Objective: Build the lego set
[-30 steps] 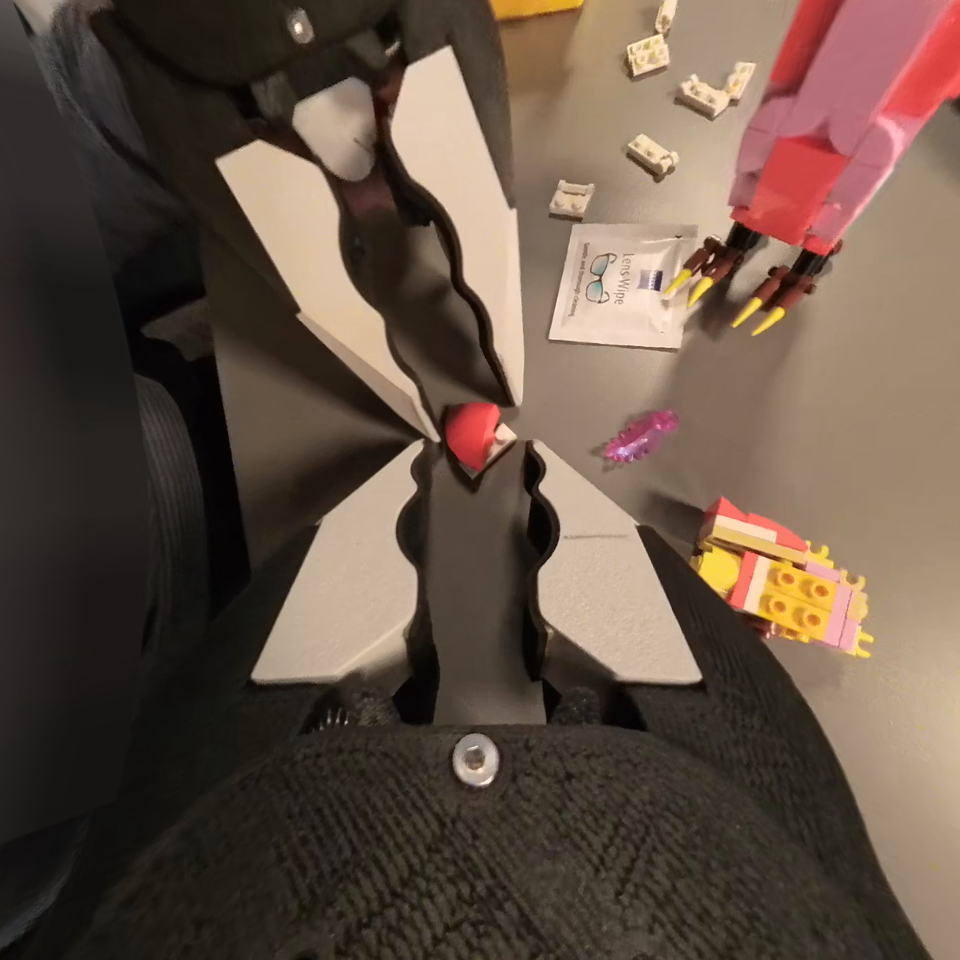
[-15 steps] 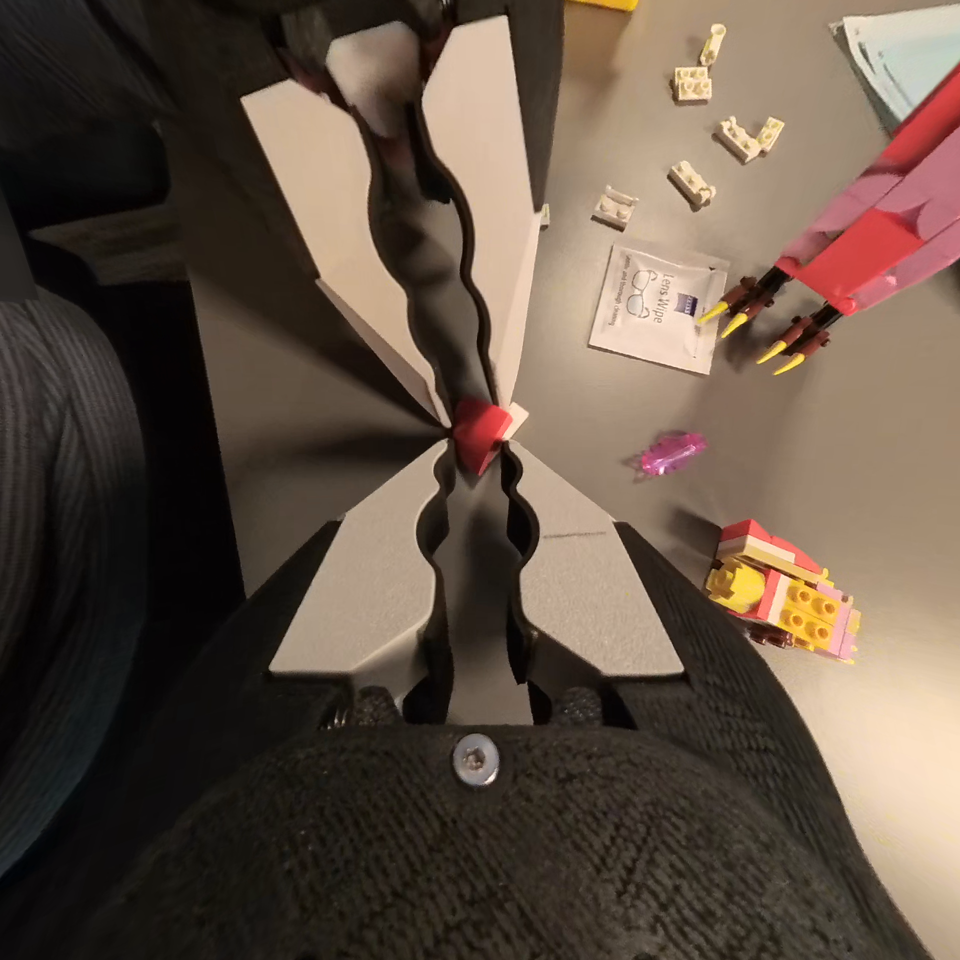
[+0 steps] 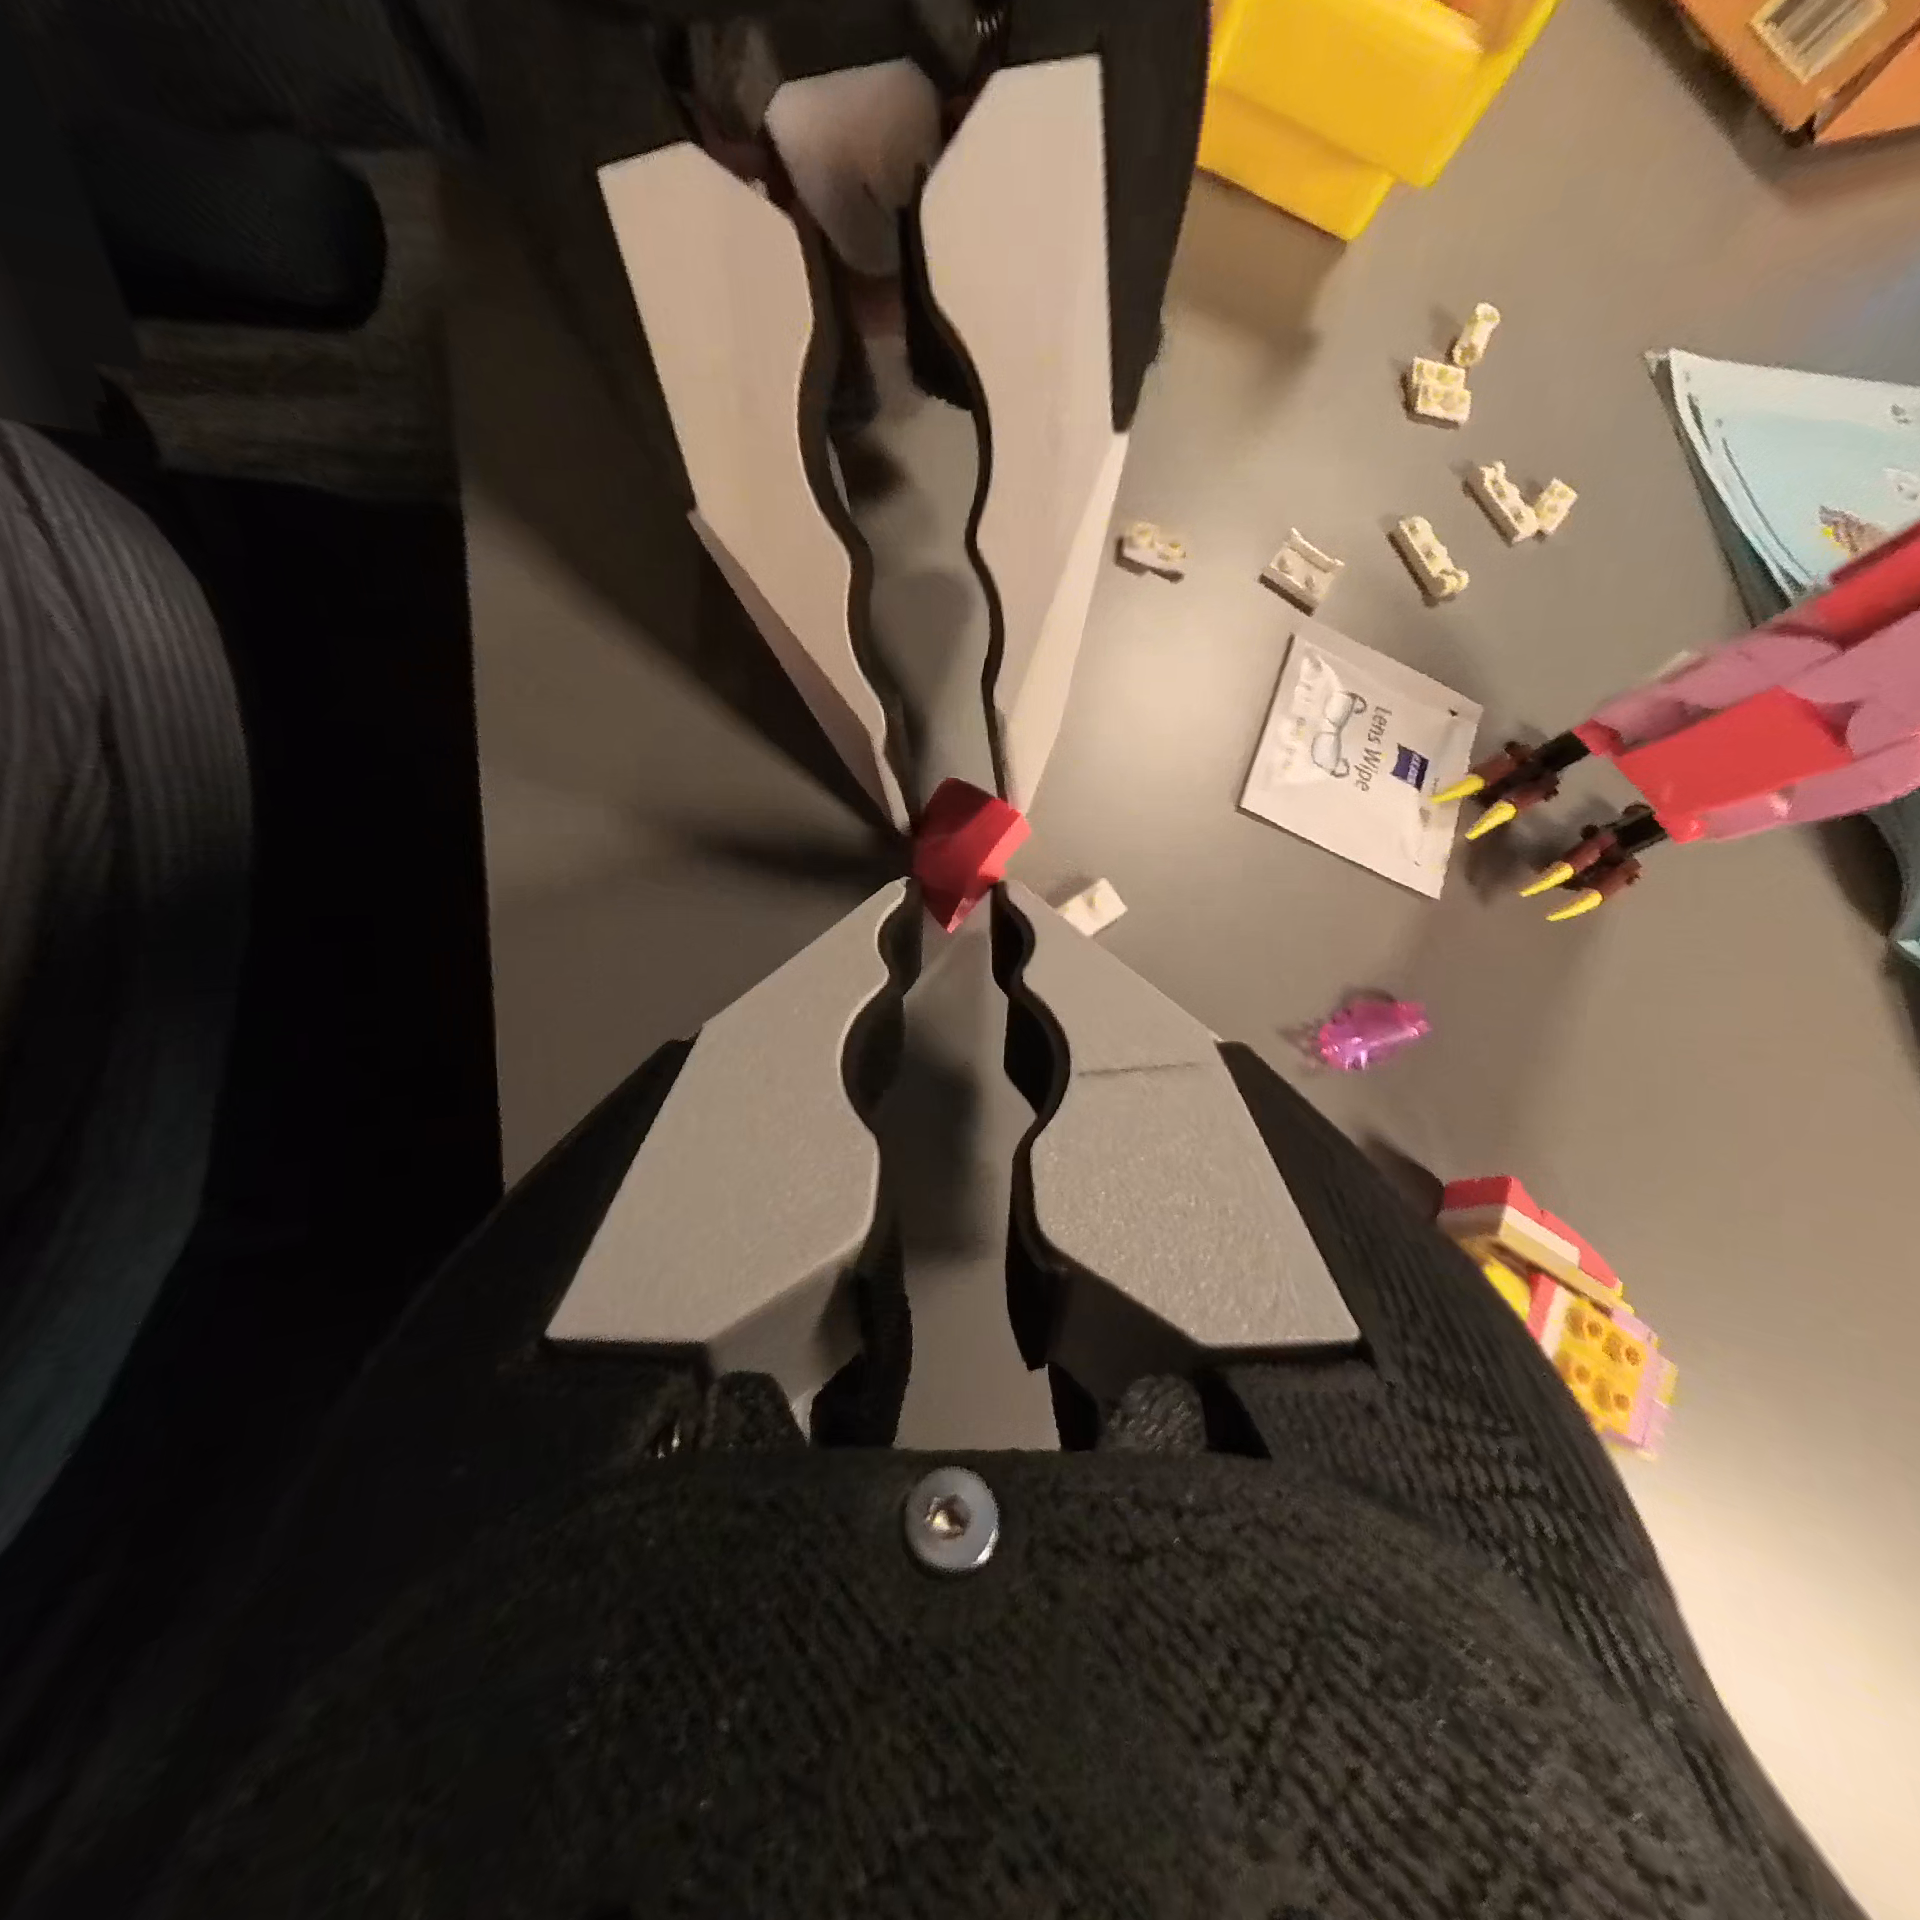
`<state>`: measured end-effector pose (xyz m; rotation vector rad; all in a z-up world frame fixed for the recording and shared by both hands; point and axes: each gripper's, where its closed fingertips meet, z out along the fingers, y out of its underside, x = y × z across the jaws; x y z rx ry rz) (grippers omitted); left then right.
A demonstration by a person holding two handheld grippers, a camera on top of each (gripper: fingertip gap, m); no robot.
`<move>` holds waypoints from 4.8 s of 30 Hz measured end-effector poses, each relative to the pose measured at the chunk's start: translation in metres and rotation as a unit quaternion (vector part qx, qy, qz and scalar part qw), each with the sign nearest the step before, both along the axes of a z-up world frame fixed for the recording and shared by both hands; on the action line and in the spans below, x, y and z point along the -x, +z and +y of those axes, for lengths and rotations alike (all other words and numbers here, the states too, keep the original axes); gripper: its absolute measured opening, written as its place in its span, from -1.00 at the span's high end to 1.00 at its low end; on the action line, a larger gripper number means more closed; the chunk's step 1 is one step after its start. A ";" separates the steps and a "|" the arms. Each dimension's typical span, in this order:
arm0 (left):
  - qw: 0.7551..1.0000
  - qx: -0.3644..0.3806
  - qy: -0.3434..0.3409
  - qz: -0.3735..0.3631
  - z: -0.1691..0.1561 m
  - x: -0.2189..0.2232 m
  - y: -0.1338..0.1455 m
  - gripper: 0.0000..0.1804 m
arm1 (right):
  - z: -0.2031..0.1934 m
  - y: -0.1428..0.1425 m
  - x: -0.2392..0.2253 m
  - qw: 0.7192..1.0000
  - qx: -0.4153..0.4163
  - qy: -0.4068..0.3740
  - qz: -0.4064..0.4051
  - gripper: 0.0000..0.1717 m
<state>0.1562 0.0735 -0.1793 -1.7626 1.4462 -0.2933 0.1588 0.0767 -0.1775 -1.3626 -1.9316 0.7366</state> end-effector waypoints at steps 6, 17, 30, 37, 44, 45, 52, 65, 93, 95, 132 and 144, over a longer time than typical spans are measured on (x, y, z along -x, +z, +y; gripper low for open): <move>0.998 0.048 0.011 -0.037 -0.006 0.004 0.002 0.73 | -0.008 0.011 0.007 0.987 -0.138 0.061 0.053 0.91; 0.997 -0.041 -0.008 -0.062 -0.008 0.002 0.023 0.95 | -0.012 0.038 0.011 0.916 -0.354 0.115 0.148 0.93; 0.986 -0.168 -0.007 -0.003 -0.001 0.012 0.029 0.95 | -0.006 0.042 0.004 0.980 -0.096 0.050 0.164 0.73; 0.963 -0.251 0.040 0.089 0.012 0.031 0.024 0.94 | 0.012 0.025 0.005 0.994 -0.028 -0.012 0.107 0.68; 0.952 -0.266 0.033 0.148 0.015 0.030 0.011 0.94 | -0.001 0.035 0.019 0.991 -0.005 0.011 0.137 0.70; 0.952 -0.266 0.032 0.150 0.016 0.030 0.010 0.94 | 0.000 0.035 0.020 0.990 -0.010 0.011 0.140 0.70; 0.948 -0.267 0.064 0.160 0.024 0.041 0.010 0.94 | 0.039 0.087 0.015 0.929 -0.141 -0.065 0.335 0.92; 0.942 -0.281 0.165 0.081 0.035 0.074 0.040 0.94 | 0.082 0.092 0.001 0.880 -0.297 -0.192 0.318 1.00; 0.939 -0.285 0.184 0.054 0.037 0.081 0.047 0.94 | 0.083 0.083 0.005 0.878 -0.340 -0.184 0.283 1.00; 0.940 -0.283 0.183 0.056 0.037 0.081 0.046 0.94 | 0.083 0.082 0.005 0.879 -0.340 -0.184 0.281 1.00; 0.944 -0.273 0.178 0.047 0.038 0.080 0.043 0.94 | 0.081 0.075 0.011 0.881 -0.355 -0.168 0.262 1.00; 0.944 -0.275 0.179 0.048 0.038 0.080 0.044 0.94 | 0.081 0.075 0.011 0.880 -0.360 -0.168 0.262 1.00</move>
